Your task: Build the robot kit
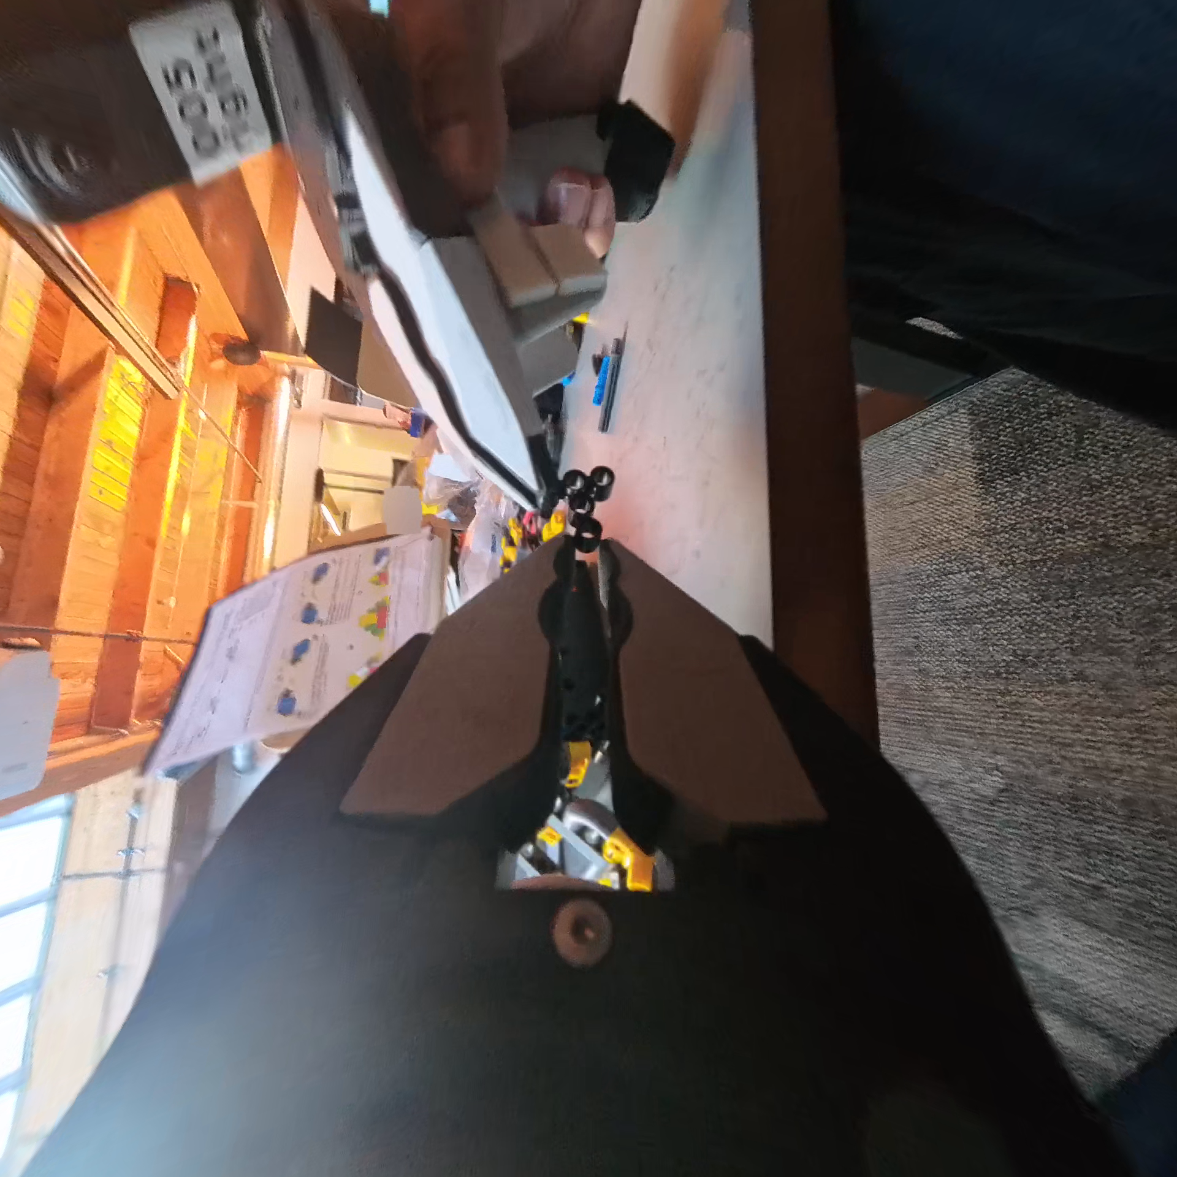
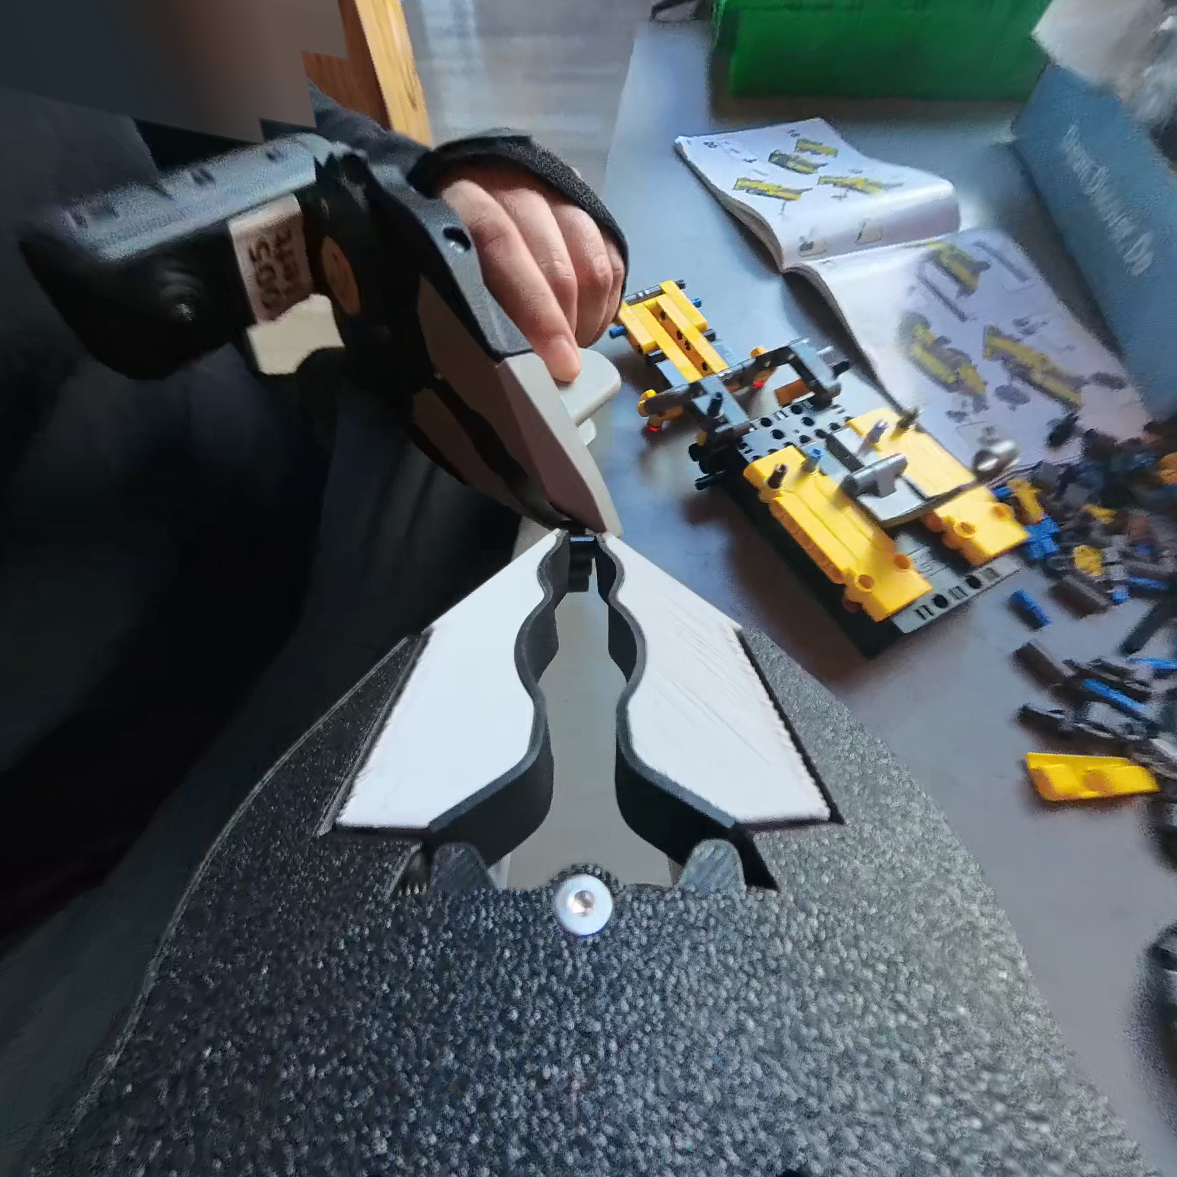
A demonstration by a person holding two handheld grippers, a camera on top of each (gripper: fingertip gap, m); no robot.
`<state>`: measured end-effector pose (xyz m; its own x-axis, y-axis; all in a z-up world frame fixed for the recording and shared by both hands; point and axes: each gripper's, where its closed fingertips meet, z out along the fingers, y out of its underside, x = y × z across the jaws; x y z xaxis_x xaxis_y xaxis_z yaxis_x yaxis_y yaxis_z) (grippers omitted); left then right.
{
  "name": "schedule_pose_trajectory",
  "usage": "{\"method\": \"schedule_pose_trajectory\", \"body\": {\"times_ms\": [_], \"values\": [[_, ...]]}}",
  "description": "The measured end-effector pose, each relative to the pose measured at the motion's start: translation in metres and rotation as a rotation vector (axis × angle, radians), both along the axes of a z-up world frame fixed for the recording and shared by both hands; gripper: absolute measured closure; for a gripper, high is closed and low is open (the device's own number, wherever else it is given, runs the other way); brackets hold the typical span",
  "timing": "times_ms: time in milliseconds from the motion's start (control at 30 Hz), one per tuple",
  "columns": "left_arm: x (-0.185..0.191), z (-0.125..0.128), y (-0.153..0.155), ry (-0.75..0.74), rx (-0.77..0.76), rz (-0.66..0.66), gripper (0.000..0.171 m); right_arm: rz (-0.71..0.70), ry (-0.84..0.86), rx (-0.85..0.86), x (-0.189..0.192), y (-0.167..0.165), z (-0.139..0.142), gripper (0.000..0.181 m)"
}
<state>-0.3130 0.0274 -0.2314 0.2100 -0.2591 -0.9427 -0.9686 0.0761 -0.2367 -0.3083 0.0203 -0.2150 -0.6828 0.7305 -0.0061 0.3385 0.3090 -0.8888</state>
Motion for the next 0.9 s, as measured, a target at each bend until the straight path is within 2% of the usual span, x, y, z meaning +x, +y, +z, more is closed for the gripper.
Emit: {"method": "schedule_pose_trajectory", "body": {"times_ms": [33, 200, 300, 400, 533, 633, 733, 900], "values": [[-0.003, 0.0, 0.001, -0.038, -0.024, 0.024, 0.168, -0.017, 0.033, 0.06, -0.001, 0.003, -0.001, 0.174], [-0.01, 0.005, -0.002, -0.22, -0.143, 0.099, 0.159, -0.082, 0.218, 0.494, -0.007, 0.02, -0.008, 0.173], [-0.009, 0.007, -0.006, -0.348, -0.213, 0.127, 0.156, -0.023, 0.243, 0.699, -0.002, 0.018, -0.023, 0.173], [-0.009, -0.001, -0.009, -0.419, -0.279, 0.152, 0.156, 0.055, 0.212, 0.818, 0.007, 0.018, -0.042, 0.172], [-0.017, -0.017, -0.01, -0.433, -0.338, 0.21, 0.157, 0.007, 0.196, 0.846, 0.013, 0.033, -0.043, 0.172], [-0.017, -0.024, -0.011, -0.445, -0.373, 0.229, 0.159, -0.066, 0.162, 0.795, 0.017, 0.045, -0.038, 0.161], [-0.015, -0.024, -0.011, -0.469, -0.384, 0.226, 0.161, -0.139, 0.119, 0.725, 0.023, 0.056, -0.035, 0.16], [-0.015, -0.022, -0.012, -0.529, -0.384, 0.227, 0.161, -0.441, 0.011, 0.547, 0.043, 0.115, -0.027, 0.166]]}}
